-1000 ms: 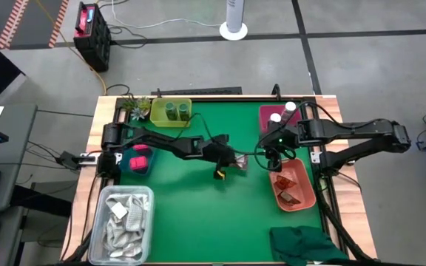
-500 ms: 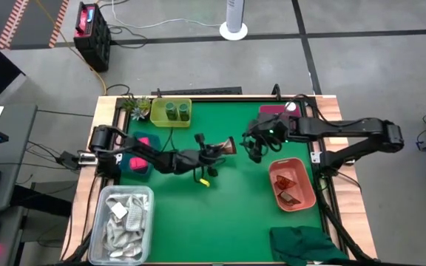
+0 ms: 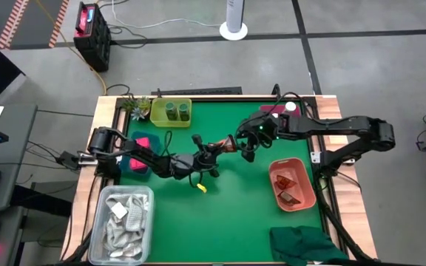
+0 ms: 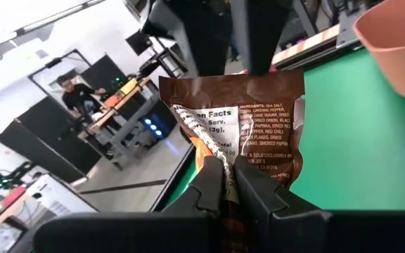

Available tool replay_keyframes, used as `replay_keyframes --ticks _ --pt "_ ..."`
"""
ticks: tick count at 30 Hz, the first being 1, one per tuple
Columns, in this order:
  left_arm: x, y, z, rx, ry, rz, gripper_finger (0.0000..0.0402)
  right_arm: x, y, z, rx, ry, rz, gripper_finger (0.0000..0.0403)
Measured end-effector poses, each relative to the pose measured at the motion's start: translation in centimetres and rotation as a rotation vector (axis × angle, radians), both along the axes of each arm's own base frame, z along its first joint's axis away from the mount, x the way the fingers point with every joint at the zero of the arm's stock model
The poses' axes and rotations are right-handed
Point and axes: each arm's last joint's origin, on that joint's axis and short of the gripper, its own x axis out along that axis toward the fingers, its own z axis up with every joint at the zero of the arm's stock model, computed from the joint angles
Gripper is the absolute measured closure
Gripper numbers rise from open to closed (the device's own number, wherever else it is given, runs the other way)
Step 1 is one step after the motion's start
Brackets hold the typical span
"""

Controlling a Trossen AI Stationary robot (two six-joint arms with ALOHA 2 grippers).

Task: Sort spices by type
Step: Put the orange seasoning pack into the orange bin

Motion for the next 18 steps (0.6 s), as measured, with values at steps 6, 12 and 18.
replay_keyframes --ticks 6,12,18 --pt "0.16 -0.01 0.41 0.024 -0.011 -0.007 0.0385 0.17 0.05 0.27 0.003 -0.032 -0.003 0.0162" --pt "0.24 -0.25 0.84 0.042 -0.046 -0.076 0.0385 0.27 0.00 0.31 -0.003 -0.041 -0.010 0.0238" --pt "0.25 -0.28 0.93 0.059 -0.045 -0.088 0.0382 0.21 0.14 0.21 -0.015 -0.027 0.003 0.0373"
